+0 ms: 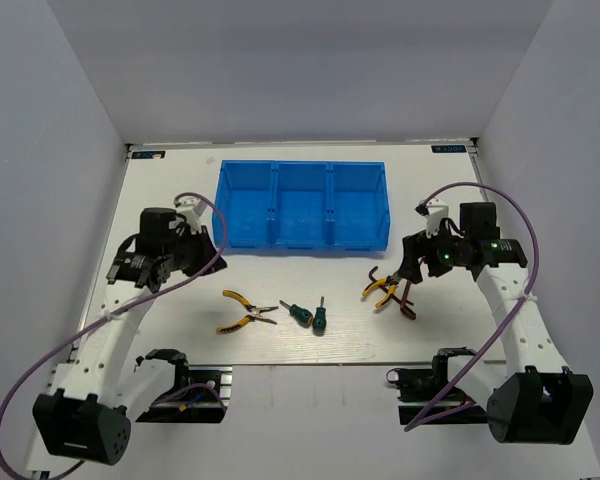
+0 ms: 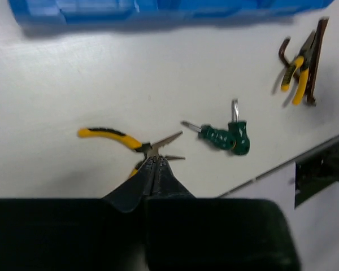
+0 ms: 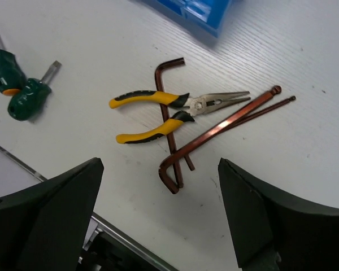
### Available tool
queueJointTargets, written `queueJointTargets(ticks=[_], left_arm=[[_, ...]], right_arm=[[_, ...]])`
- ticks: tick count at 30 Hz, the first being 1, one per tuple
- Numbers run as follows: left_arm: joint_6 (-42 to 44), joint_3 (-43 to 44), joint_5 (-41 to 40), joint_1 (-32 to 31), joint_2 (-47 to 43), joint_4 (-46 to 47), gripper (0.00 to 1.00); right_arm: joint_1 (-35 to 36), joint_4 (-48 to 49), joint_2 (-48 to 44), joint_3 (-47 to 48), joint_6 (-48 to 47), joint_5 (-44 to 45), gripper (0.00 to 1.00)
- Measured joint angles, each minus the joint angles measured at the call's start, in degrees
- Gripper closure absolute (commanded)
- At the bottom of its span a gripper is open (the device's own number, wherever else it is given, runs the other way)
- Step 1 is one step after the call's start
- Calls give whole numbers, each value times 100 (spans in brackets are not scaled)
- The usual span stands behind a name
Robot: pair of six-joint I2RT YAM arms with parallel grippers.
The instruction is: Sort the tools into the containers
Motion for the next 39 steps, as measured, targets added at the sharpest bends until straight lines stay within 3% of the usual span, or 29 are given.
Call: queueJointTargets(ticks=[2,4,5,9,13,26,32,39], left_arm=[[31,-212,120,-98,214,-96,65],[50,-428,173,-205,407,-245,63],[22,-498,175,-271,498,-321,59],[-232,-693,-4,-542,1051,-446,59],[-837,-824,-562,-769,1272,-496,53],[-2739,-485,-2223,-1626,2719,-125,47],[-3475,-389,-2745,-1926,3211,175,47],[-4236,-389,-3368,-2323,3447,273,53]], right_arm=[[0,7,0,-11,-24,-175,11],[0,76,-24,-107,-24,-321,16],[0,92,-39,-195,-13,-380,23],[0,118,-37,-435,101,-501,33],[0,245,20,-466,208,-555,33],[0,577,232,-474,446,-551,33],[0,706,210,-568,446,-538,33],[0,785,144,-769,487,-485,33]])
